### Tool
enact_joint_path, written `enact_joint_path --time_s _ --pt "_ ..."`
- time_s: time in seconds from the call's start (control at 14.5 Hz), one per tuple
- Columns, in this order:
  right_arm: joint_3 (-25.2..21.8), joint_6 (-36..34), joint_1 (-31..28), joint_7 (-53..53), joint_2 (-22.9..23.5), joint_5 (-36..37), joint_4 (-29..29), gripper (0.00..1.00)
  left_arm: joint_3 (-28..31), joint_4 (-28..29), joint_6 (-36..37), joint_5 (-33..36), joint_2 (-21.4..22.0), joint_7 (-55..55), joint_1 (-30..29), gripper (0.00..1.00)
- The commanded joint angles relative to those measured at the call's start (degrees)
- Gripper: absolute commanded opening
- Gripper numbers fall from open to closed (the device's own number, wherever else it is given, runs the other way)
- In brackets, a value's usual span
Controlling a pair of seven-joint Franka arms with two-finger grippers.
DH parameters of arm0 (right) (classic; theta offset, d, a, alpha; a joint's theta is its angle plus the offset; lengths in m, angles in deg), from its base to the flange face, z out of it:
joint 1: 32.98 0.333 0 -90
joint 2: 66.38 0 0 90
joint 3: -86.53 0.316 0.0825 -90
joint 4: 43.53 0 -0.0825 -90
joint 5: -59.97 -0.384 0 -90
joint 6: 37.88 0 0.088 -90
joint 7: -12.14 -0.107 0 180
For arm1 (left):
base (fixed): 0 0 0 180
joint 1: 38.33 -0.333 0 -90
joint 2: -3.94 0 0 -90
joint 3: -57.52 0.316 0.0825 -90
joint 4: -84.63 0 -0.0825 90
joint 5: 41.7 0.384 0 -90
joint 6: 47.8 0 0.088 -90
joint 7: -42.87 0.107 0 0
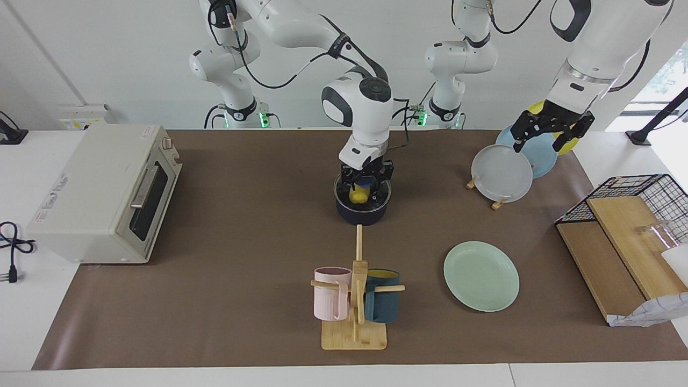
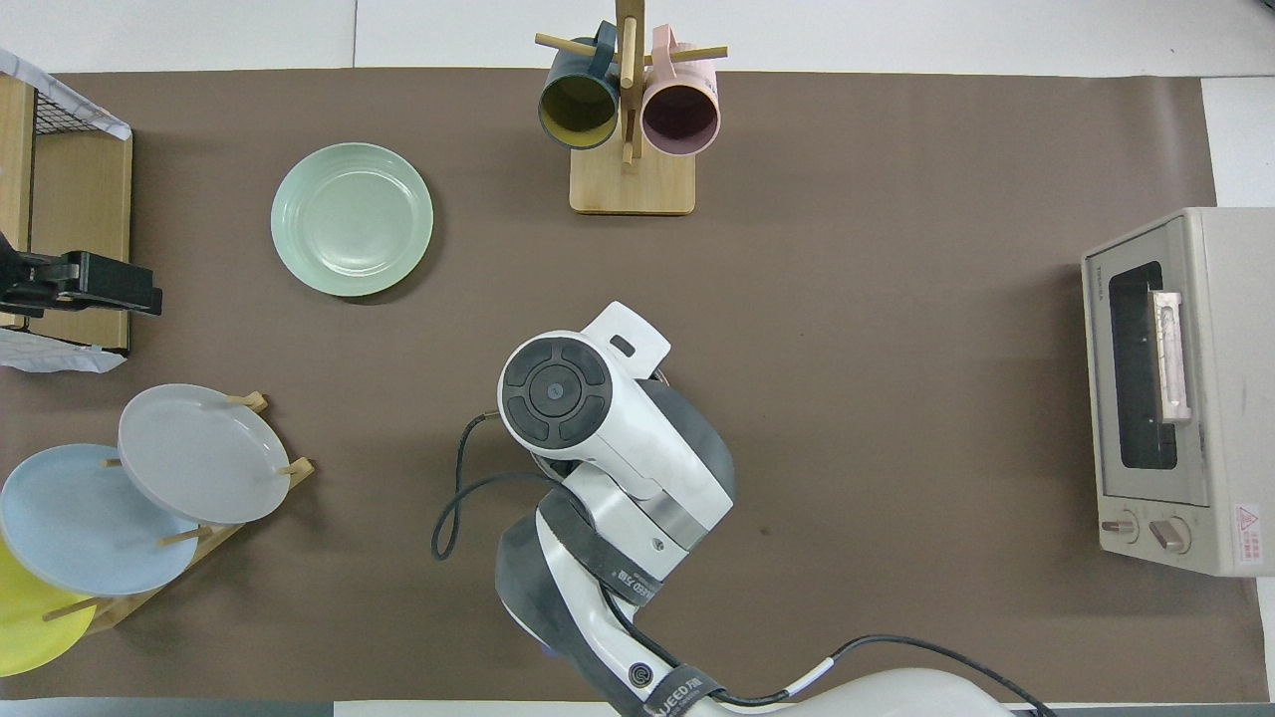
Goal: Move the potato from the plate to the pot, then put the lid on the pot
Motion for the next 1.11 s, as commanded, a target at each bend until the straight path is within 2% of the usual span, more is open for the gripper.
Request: enact_joint_path --time_s 0.0,0.21,0.48,0.69,0.83,0.9,1.04 --pt "0.33 -4.19 -2.42 -0.06 -1.78 -0.54 -3.84 1.00 0.53 0.31 0.32 -0.56 0.66 -0.42 0.14 1.00" --pt "0.33 -10.42 -5.13 0.64 -4.06 -0.46 -8.07 1.00 0.53 0.31 0.32 -0.56 0.66 -0.42 0.14 1.00" --pt "-0.19 -20.52 -10.76 10.11 -10.73 -0.11 -7.99 1.00 0.71 0.40 0.40 -0.56 0.66 -0.33 -0.38 1.00" --pt "-0.28 -30.80 -20.06 22.38 -17.59 -0.11 -6.41 1.00 0.62 0.31 0.32 -0.56 0.66 -0.33 -0.21 1.00" --pt "-0.28 -33.03 -26.65 33.12 -20.76 -0.19 -3.87 1.00 0.62 0.31 0.32 -0.56 0.66 -0.33 -0.21 1.00" --pt "-0.28 -34.16 -29.38 33.86 -21.99 -0.02 -3.68 1.00 0.71 0.31 0.32 -0.56 0.66 -0.33 -0.30 1.00" --pt "-0.54 -34.34 -31.16 35.70 -22.61 0.94 -2.72 1.00 0.71 0.31 0.32 -0.56 0.66 -0.33 -0.30 1.00"
